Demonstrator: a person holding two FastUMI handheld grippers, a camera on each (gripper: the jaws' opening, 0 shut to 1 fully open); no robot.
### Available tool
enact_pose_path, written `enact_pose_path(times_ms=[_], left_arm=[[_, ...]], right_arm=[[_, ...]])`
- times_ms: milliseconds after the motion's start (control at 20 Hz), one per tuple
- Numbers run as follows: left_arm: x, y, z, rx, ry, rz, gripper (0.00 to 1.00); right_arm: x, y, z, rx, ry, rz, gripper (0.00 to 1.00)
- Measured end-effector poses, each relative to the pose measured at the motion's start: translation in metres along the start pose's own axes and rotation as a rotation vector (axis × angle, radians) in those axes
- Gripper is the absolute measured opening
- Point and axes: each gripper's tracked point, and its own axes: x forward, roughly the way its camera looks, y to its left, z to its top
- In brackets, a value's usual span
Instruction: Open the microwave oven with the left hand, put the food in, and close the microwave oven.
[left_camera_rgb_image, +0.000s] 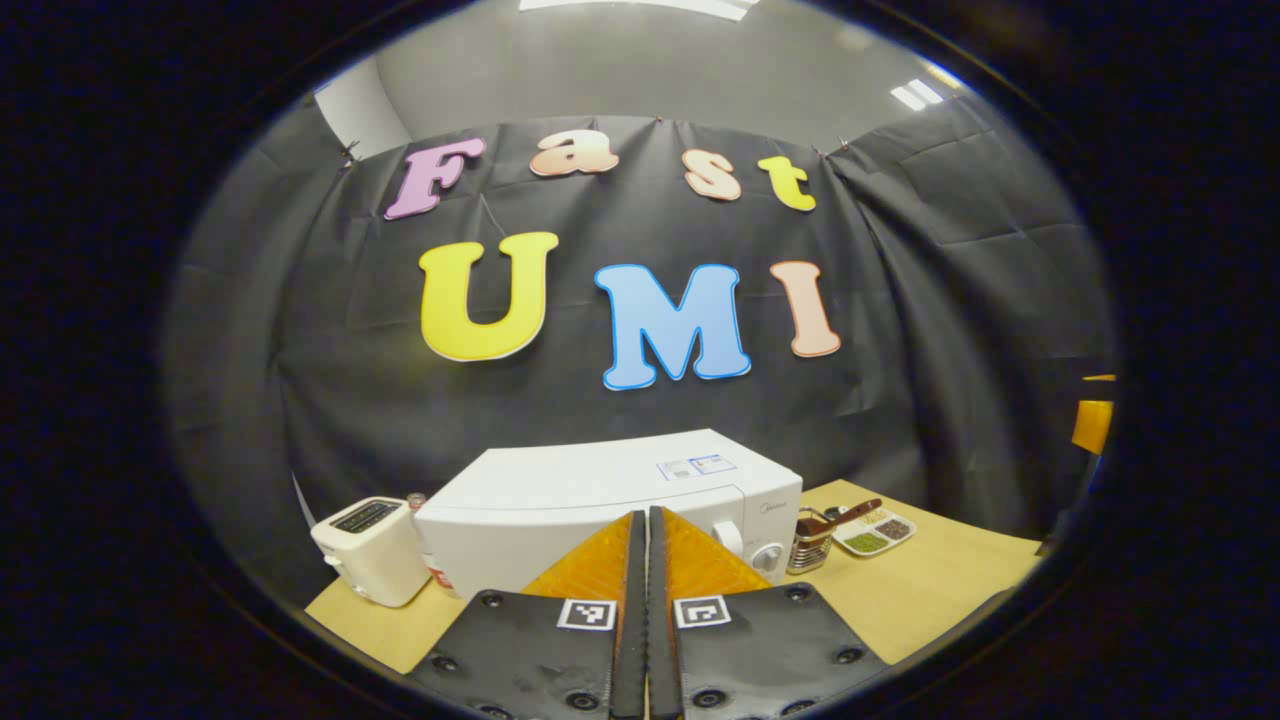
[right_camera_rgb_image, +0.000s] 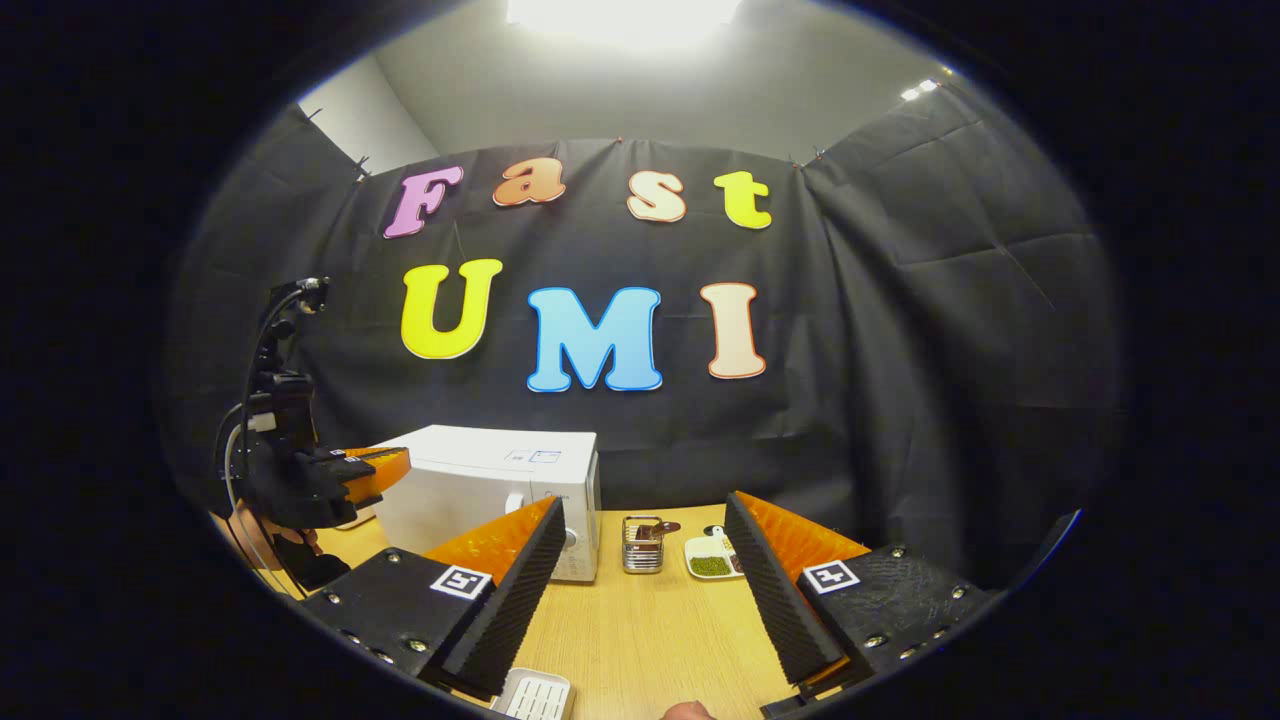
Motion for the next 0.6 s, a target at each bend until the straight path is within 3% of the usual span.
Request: enact_pose_path(times_ms=[400, 600], left_arm=[[-0.102, 0.016, 0.020, 0.001, -0.038, 0.147, 0.07], [-0.148, 0.026, 0.029, 0.005, -0.055, 0.182, 0.07]], right_arm=[[-0.021, 0.003, -0.002, 0.006, -0.022, 0.129, 0.98], [-0.030, 0.008, 0.009, -0.023, -0.061, 0.141, 0.98]])
